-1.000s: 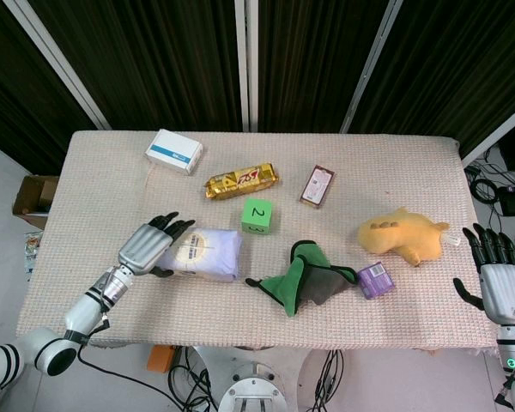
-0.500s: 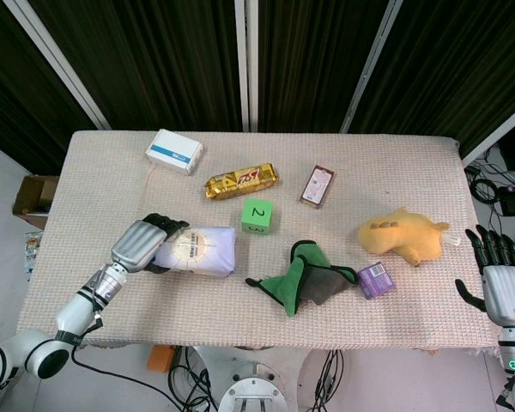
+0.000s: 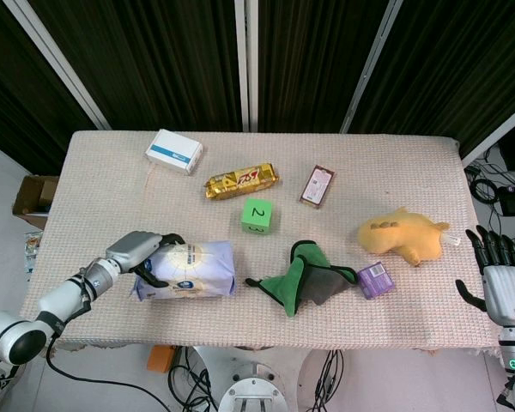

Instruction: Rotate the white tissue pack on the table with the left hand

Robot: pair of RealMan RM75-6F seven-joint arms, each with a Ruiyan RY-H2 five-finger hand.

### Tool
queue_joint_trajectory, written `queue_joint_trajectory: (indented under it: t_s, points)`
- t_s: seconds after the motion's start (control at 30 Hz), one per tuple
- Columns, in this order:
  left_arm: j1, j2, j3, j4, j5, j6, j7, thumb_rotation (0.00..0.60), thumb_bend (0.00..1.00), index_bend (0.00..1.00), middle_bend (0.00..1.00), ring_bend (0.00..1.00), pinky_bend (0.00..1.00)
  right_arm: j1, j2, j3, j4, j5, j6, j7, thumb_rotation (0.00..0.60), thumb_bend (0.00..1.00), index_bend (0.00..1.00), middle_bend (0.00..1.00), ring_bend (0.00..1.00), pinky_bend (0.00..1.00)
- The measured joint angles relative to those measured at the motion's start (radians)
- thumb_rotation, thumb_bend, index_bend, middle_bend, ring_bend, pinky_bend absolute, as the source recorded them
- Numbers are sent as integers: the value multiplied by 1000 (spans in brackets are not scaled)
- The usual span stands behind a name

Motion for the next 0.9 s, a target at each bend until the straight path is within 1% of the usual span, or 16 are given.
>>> queue_joint_trajectory:
  t_s: [0.07,0.17,0.23,0.37,0.4,0.47,0.5,0.53,0.6,0.63,0.67,0.77,0.9]
  points:
    - [-11,10,-20,18,-27,-77,-94,600,375,237,866,460,445,1,0,0,2,2,-2,0,600,182,0,0,0,0]
    - [-27,18,-47,52,-54,-189,-181,600,373,234,866,462,456,3,-4,0,5,4,-9,-3,600,182,0,0,0,0]
    - [-36,19,-63,76,-66,-260,-217,600,373,232,855,462,460,5,-9,-2,7,4,-15,-8,600,182,0,0,0,0]
    - [-63,2,-97,166,-84,-417,-265,600,368,226,825,461,440,9,-19,-4,9,5,-20,-16,600,182,0,0,0,0]
    - [-68,-6,-104,188,-88,-444,-270,600,360,212,795,455,427,9,-20,-3,9,5,-20,-18,600,182,0,0,0,0]
    - [-77,-31,-124,231,-94,-479,-275,600,333,162,649,392,393,9,-21,-3,10,4,-18,-19,600,183,0,0,0,0]
    - [-77,-40,-135,241,-95,-483,-274,600,313,123,490,310,364,9,-22,-2,11,2,-15,-19,600,183,0,0,0,0]
    - [-75,-46,-145,245,-95,-482,-272,600,292,84,279,200,317,9,-22,-2,12,1,-13,-19,600,183,0,0,0,0]
    - [-62,-56,-158,246,-87,-455,-262,600,264,54,66,91,253,8,-22,0,14,0,-8,-19,600,183,0,0,0,0]
    - [-55,-60,-162,246,-81,-435,-256,600,245,43,17,60,227,8,-22,0,14,0,-7,-19,600,183,0,0,0,0]
    - [-44,-67,-167,246,-74,-401,-250,600,230,36,4,44,215,8,-22,0,14,-1,-6,-19,600,183,0,0,0,0]
    - [-14,-85,-175,247,-55,-306,-238,600,187,12,0,10,198,8,-22,-2,13,-2,-8,-21,600,184,0,0,0,0]
    - [14,-109,-174,260,-37,-213,-224,600,163,5,0,4,195,9,-25,-5,13,-6,-10,-22,600,184,0,0,0,0]
